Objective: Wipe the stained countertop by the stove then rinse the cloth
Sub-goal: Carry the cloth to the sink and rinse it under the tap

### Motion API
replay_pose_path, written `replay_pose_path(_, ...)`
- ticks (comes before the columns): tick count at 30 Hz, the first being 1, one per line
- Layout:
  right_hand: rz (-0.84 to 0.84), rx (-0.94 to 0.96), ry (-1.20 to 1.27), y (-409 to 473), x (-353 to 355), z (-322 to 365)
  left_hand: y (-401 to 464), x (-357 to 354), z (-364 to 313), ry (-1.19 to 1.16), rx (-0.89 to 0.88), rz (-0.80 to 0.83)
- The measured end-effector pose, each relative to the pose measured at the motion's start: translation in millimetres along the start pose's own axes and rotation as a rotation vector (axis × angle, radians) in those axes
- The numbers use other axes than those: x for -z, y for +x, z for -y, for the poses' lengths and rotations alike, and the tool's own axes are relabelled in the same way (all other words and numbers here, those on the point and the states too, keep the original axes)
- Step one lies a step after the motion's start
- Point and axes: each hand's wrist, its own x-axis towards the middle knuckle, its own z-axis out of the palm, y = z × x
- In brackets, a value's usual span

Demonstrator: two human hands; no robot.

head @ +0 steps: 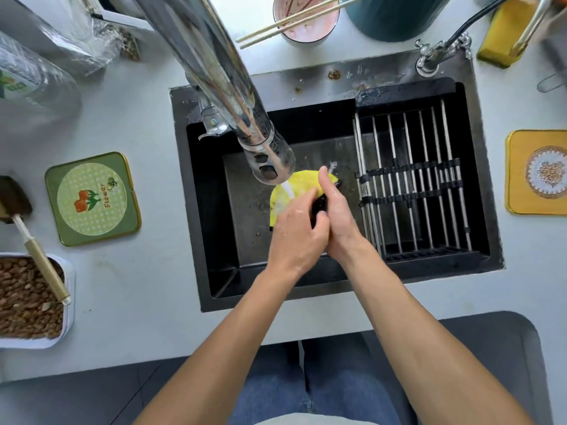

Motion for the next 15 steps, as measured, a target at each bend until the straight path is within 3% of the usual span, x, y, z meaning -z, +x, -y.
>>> replay_pose_path(3, -0.102, 0.011, -0.001, 3, 10, -4, -10, 7, 15, -0.075, 0.053, -0.119)
replay_pose_path(6, -0.115, 0.05, 0.082, 2, 15, -3, 14, 25, 39, -0.211, 0.386, -0.295)
replay_pose_path(9, -0.062, 0.047, 0.124, 0, 16, 0, 38, 35, 51, -0.531, 0.656, -0.028)
replay_pose_path(10, -0.036, 0.033, 0.13, -1, 14, 1, 44, 35, 55, -0.63, 0.684, 0.024)
replay_pose_path(12, -0.01, 0.013, 0.118, 0, 11, 2, 52, 32, 59, -0.793, 0.694, -0.024)
replay_pose_path(15, -0.064, 0.012, -0.029, 9, 10, 2, 60, 30, 60, -0.57, 0.64, -0.195)
